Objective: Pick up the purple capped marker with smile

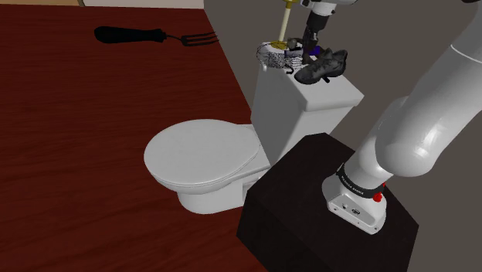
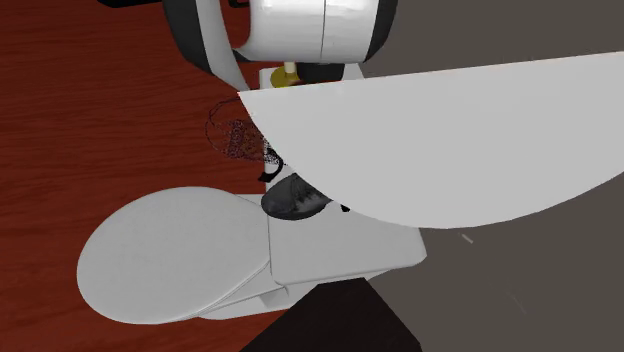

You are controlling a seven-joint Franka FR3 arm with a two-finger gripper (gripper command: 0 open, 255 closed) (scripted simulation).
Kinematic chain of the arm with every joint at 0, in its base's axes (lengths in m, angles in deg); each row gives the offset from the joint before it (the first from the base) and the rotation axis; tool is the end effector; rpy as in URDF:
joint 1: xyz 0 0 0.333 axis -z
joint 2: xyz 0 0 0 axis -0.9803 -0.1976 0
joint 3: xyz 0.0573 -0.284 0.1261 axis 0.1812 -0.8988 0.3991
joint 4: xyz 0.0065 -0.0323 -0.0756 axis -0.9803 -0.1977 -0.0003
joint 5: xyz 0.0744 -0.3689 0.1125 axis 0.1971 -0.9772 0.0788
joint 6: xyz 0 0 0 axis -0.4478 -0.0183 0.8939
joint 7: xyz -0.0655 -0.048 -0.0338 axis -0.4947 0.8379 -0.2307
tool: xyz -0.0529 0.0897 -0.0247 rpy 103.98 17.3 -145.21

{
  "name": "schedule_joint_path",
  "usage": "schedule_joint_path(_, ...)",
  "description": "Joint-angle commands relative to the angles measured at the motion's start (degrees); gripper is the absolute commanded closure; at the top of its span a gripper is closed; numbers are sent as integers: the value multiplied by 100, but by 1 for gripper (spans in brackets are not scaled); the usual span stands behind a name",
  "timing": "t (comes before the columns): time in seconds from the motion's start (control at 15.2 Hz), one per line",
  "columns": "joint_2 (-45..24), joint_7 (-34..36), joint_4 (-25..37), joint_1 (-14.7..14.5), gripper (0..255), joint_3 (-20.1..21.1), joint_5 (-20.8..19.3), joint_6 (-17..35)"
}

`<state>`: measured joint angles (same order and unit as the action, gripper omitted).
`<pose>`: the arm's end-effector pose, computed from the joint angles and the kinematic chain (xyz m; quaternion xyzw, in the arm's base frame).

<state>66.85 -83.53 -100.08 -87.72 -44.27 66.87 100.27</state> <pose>0.4505 -0.3145 0.4333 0.9350 0.3530 0.0327 0.0026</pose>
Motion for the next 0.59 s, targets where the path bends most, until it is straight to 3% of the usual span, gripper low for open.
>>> schedule_joint_path(0.0,78,61,109,-10,255,11,-68,-161)
schedule_joint_path(0.53,293,210,554,-27,255,52,-245,-757)
